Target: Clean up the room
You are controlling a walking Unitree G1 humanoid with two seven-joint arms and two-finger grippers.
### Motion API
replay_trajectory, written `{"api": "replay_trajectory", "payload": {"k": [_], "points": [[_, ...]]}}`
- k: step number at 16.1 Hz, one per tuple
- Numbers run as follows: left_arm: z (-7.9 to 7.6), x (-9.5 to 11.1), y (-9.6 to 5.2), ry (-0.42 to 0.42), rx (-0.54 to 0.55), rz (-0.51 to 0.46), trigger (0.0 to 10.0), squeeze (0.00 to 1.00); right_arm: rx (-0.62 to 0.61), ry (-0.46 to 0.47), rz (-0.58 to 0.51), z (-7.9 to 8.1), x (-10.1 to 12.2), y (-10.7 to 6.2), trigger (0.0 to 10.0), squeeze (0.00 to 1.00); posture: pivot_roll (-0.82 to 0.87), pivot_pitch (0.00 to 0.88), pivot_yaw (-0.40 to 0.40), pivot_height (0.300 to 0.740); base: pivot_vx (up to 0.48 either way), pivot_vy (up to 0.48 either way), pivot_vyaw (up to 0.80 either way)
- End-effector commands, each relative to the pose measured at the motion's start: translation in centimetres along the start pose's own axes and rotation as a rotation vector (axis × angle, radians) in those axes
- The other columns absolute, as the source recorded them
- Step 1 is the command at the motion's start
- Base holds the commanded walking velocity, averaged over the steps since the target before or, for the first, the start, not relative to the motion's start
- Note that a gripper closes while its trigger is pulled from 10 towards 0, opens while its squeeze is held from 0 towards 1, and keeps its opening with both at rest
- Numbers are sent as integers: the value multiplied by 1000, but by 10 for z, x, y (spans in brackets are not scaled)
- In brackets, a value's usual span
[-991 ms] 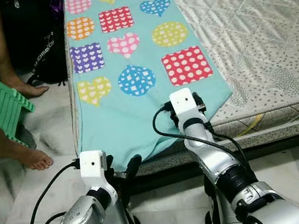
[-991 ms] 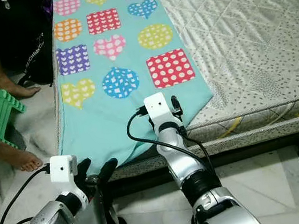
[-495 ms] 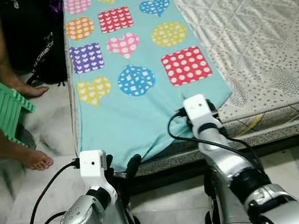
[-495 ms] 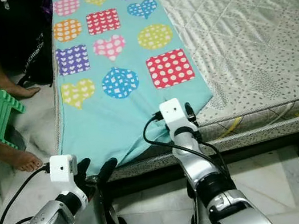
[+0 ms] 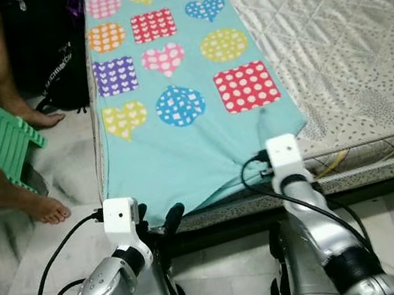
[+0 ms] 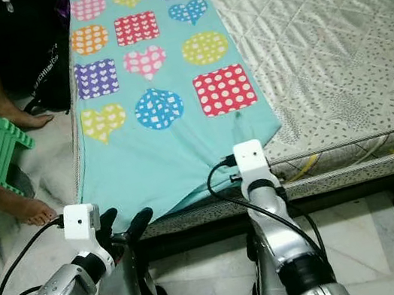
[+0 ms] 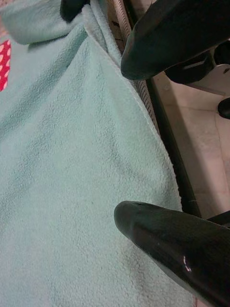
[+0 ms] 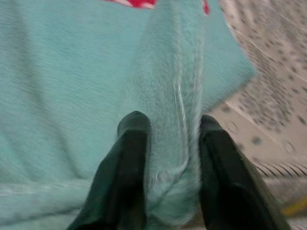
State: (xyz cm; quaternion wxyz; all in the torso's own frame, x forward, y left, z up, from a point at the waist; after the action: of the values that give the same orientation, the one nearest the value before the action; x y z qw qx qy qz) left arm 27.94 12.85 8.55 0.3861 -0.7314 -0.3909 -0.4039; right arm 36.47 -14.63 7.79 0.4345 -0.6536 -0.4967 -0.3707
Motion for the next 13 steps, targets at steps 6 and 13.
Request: {"api": "replay_trajectory", "payload": {"k": [6,13], "points": [[10,-5,-4,2,31,20,10000,0,-18,93,92,-12,-17,-15,0,0,-33,205,67,551,0,0,0],[10,-5,-3,1,25,19,10000,0,86,155,123,4,-15,-18,3020,0,-33,201,69,551,0,0,0]]}}
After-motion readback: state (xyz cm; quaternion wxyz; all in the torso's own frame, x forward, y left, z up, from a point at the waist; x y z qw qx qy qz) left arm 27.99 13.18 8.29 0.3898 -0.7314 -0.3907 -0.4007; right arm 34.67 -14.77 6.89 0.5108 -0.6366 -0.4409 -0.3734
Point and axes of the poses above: a point about 5 cm out from each wrist's last joint towards the gripper, its own y axis pointing out of the wrist towards the gripper, its own x axis along the axis of the wrist's last joint, z = x × y, the point moved 4 cm from there along y, pointing out of the wrist towards the gripper, and after that the axes turned 6 degrees about -y, right-handed, at the moved point
